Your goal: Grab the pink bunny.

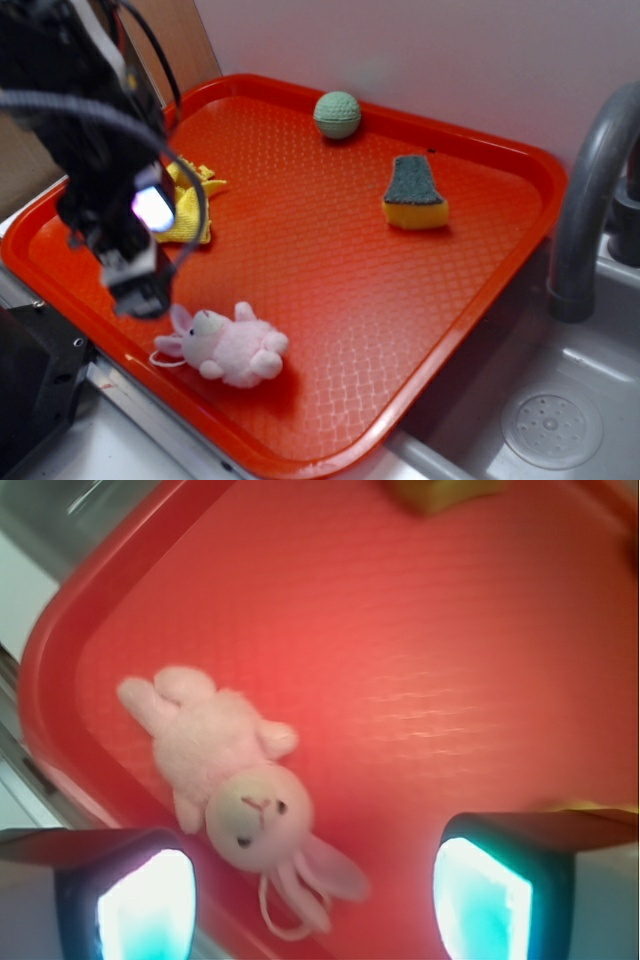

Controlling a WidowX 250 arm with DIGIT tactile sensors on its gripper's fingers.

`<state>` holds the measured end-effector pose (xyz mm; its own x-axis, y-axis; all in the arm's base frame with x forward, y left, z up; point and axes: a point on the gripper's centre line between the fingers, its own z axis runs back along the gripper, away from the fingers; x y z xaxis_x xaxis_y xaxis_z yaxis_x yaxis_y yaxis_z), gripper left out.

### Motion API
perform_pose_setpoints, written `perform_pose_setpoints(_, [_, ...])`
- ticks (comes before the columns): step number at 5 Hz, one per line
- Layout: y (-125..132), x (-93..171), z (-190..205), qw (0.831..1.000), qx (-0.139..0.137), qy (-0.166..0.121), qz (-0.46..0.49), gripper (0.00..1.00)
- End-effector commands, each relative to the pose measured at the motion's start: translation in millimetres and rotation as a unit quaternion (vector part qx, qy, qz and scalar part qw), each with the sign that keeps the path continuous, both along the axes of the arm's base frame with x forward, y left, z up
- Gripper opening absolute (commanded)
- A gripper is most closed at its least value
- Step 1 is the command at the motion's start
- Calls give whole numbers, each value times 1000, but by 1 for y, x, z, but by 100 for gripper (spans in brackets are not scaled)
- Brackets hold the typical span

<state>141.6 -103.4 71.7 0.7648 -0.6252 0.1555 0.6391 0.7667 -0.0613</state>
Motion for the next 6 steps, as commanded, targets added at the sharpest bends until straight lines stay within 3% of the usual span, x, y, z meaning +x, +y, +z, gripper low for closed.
perform_pose_setpoints(1, [-42,-12,-35,997,-66,4,-42,100])
perform_pose_setpoints(2, [-48,-15,-35,995,-93,0,-28,0])
perform_pose_setpoints(4, [-42,-9,-34,998,-64,-1,-20,0])
perform_pose_setpoints(5, [-5,1,12,997,-18,-5,78,0])
perform_pose_setpoints(6, [50,5,60,978,-44,12,202,0])
